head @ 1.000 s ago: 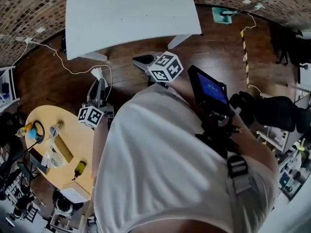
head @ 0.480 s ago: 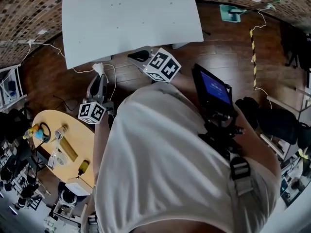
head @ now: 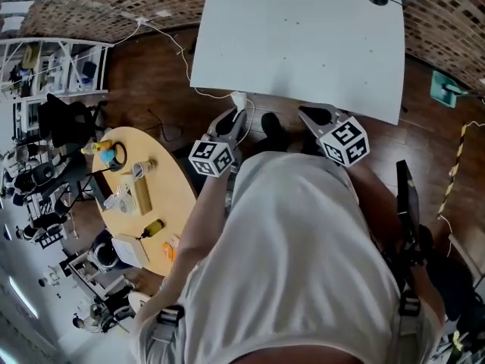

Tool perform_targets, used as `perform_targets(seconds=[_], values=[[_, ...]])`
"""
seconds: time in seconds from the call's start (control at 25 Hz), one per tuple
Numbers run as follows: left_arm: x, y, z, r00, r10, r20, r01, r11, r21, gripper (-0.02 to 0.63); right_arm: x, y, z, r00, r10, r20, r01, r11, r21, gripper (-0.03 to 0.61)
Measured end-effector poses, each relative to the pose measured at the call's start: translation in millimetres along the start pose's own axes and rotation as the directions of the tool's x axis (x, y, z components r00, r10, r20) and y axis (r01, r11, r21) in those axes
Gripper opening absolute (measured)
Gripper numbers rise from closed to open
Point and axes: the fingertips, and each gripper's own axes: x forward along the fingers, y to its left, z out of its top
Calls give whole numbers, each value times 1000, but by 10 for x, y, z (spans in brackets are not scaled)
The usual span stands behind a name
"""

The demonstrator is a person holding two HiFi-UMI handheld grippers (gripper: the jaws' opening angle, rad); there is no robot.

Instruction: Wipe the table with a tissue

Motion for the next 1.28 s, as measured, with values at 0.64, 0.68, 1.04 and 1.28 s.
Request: perform_targets(seconds=[0.64,0.68,1.04,1.28], values=[[525,859,165,997,42,-64,-41,999,15,78,291,-444,307,992,-125,9,124,991,55,8],[575,932,169,996,54,-78,-52,998,22,77,317,-485,347,991,-134,7,133,990,55,8],[885,1694,141,981,124,-151,-128,992,-18,78,686,-758,529,983,-185,-4,185,975,120,9],[1105,2196,153,972,132,-193,-141,990,-32,78,880,-923,633,977,-212,-4,210,965,160,9]])
